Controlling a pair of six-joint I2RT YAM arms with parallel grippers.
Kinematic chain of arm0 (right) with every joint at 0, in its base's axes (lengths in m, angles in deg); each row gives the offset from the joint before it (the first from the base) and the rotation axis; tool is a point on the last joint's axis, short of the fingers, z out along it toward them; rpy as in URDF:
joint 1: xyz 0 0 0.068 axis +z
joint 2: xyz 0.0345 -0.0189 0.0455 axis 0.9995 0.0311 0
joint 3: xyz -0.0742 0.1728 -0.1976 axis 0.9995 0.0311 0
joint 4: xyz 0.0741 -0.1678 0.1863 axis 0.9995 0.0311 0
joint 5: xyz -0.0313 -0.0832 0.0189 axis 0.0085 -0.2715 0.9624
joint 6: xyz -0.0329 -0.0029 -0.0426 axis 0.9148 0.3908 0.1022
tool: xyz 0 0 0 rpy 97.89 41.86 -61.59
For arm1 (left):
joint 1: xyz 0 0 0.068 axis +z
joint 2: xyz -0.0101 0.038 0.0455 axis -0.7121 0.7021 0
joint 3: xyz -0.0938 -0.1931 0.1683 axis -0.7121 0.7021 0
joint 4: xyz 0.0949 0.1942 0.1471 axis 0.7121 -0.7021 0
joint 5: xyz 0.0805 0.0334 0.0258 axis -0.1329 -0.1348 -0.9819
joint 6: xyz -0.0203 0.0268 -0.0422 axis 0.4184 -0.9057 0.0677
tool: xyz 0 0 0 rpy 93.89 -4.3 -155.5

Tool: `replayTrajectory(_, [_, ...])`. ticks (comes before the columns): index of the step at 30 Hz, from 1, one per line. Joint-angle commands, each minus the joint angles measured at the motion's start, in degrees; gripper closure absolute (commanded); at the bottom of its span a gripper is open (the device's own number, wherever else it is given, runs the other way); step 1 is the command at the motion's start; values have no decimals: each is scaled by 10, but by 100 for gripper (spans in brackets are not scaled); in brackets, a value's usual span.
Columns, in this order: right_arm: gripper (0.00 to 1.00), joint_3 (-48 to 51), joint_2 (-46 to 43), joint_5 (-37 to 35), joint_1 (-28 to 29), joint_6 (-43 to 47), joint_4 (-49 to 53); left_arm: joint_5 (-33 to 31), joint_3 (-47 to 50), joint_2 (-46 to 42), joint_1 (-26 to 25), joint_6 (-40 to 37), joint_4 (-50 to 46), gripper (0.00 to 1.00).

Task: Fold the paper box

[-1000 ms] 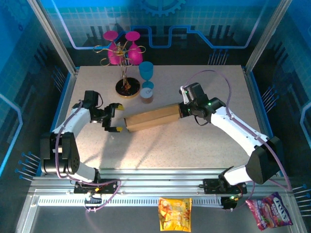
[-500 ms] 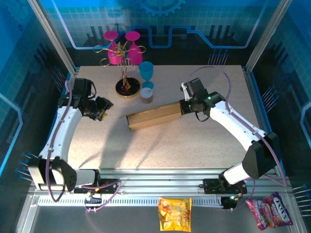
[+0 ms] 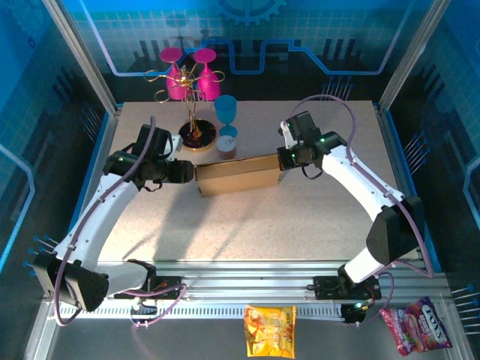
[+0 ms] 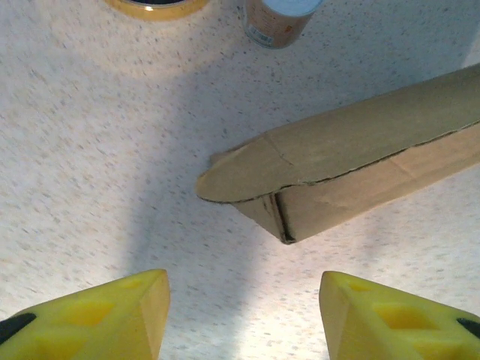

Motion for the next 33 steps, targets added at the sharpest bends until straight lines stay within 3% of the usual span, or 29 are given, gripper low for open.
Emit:
replayTrajectory(1, [100, -23, 19, 30, -9, 18, 35, -38, -6, 25, -13, -96, 28, 42])
replayTrajectory(18, [100, -38, 27, 48, -14, 25, 48, -95, -46, 113, -14, -155, 86, 36])
replayTrajectory(24, [100, -45, 33, 54, -16, 28, 54, -39, -63, 135, -6, -197, 75, 36])
replayTrajectory(33, [100, -46, 35, 60, -18, 28, 55, -22, -56, 140, 14, -193, 78, 42])
